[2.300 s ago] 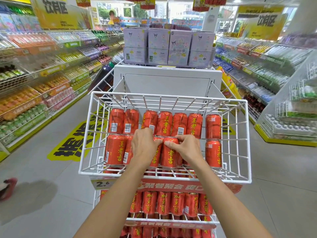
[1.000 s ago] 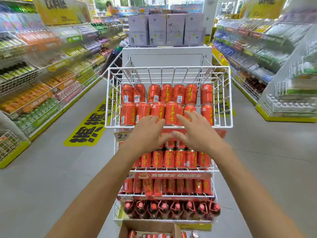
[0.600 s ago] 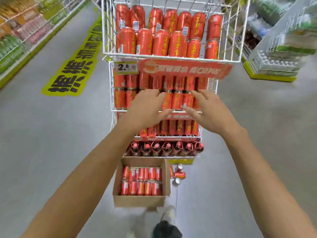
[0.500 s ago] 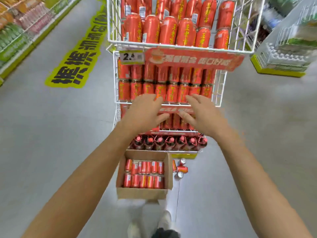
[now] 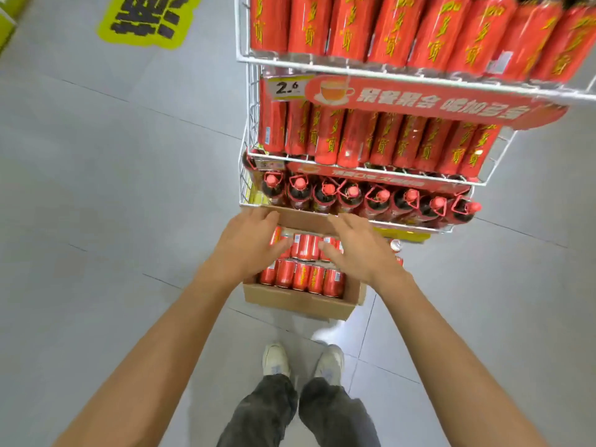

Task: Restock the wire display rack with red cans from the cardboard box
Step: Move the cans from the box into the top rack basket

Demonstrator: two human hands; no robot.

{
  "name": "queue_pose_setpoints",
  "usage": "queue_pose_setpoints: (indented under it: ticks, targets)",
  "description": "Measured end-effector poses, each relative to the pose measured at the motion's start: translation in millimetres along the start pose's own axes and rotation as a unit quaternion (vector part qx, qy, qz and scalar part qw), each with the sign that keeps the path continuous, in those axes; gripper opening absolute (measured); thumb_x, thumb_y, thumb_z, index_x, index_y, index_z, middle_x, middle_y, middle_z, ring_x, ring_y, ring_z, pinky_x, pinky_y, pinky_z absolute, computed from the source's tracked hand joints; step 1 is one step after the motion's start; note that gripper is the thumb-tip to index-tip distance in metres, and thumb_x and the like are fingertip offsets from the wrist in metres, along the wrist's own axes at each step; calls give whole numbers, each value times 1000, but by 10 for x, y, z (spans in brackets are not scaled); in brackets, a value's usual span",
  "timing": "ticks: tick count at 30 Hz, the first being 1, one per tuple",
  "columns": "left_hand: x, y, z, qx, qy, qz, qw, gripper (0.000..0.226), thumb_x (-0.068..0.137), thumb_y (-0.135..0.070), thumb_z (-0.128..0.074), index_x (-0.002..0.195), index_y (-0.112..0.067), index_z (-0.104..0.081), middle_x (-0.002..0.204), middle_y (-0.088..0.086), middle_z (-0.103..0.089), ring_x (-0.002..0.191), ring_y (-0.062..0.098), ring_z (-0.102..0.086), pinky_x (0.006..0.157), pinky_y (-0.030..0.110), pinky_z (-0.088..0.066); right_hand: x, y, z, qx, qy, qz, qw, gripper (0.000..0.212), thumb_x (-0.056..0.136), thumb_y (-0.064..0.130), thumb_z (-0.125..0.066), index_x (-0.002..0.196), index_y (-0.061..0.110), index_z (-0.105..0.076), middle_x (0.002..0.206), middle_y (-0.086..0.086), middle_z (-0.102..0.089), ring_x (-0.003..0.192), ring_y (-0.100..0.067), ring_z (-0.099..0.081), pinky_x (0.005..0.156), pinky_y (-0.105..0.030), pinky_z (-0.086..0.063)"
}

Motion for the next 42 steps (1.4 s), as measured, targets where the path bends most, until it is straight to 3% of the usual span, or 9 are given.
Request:
queue_pose_setpoints:
  ticks: [5, 11, 15, 19, 25, 31, 35, 42]
  targets:
    - [579, 363, -1362, -25, 31, 29, 999, 45, 98, -53, -53, 120, -16, -61, 122, 7, -64, 113, 28, -59, 92, 41, -50, 664, -498, -1305, 15, 19, -18, 1000, 69, 104, 54, -49, 161, 18, -36, 164, -9, -37, 152, -30, -32, 122, -45, -34]
    - [1452, 864, -3014, -52, 40, 49, 997, 50, 98, -53, -55, 124, -10, -59, 123, 14, -63, 118, 35, -57, 98, 47, -48, 1705, -1122, -2788, 32, 19, -36, 999, 69, 104, 51, -51, 161, 15, -35, 162, -12, -39, 147, -33, -37, 121, -42, -33]
    - [2016, 1179, -3860, -74, 48, 67, 994, 55, 99, -52, -57, 134, -9, -57, 128, 19, -61, 123, 40, -56, 102, 48, -47, 2339, -1390, -3519, 50, 9, -58, 997, 64, 102, 48, -54, 154, 12, -43, 153, -16, -48, 140, -37, -45, 118, -42, -36]
    - [2536, 1445, -4523, -100, 43, 79, 991, 49, 98, -44, -62, 126, -4, -61, 127, 23, -63, 122, 41, -58, 100, 46, -47, 2858, -1603, -4092, 69, -3, -76, 995, 66, 102, 48, -54, 154, 9, -41, 151, -18, -50, 138, -37, -48, 116, -41, -38]
    - [2916, 1706, -5096, -141, 38, 118, 982, 47, 93, -43, -71, 120, -5, -65, 121, 21, -70, 115, 40, -65, 91, 43, -51, 3202, -1748, -4553, 132, -21, -126, 983, 67, 97, 54, -62, 143, 8, -49, 143, -18, -57, 134, -35, -54, 109, -40, -46]
    - [3025, 1770, -5272, -141, 9, 182, 973, 54, 81, -50, -82, 114, -10, -68, 118, 14, -71, 113, 36, -66, 92, 41, -53, 3233, -1801, -4703, 236, -49, -168, 956, 61, 90, 49, -74, 132, 7, -55, 127, -16, -67, 119, -35, -64, 100, -44, -53]
    - [3077, 1723, -5326, -104, -14, 223, 969, 60, 76, -49, -87, 117, -9, -67, 127, 15, -63, 116, 36, -64, 96, 42, -52, 3246, -1847, -4738, 277, -60, -183, 941, 53, 87, 48, -78, 121, 10, -63, 114, -10, -73, 110, -30, -69, 94, -43, -56]
    - [3022, 1730, -5349, -154, -64, 257, 952, 44, 80, -34, -86, 111, -8, -70, 125, 16, -61, 113, 38, -64, 96, 42, -53, 3215, -1900, -4796, 337, -68, -210, 915, 47, 80, 45, -85, 113, 16, -67, 100, -4, -75, 92, -22, -73, 80, -37, -61]
Point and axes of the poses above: each hand's wrist, its own x-axis towards the middle knuckle, its own z-axis out of the back of the hand, y = z × x, the point moved 7 cm from there along x, towards the middle knuckle
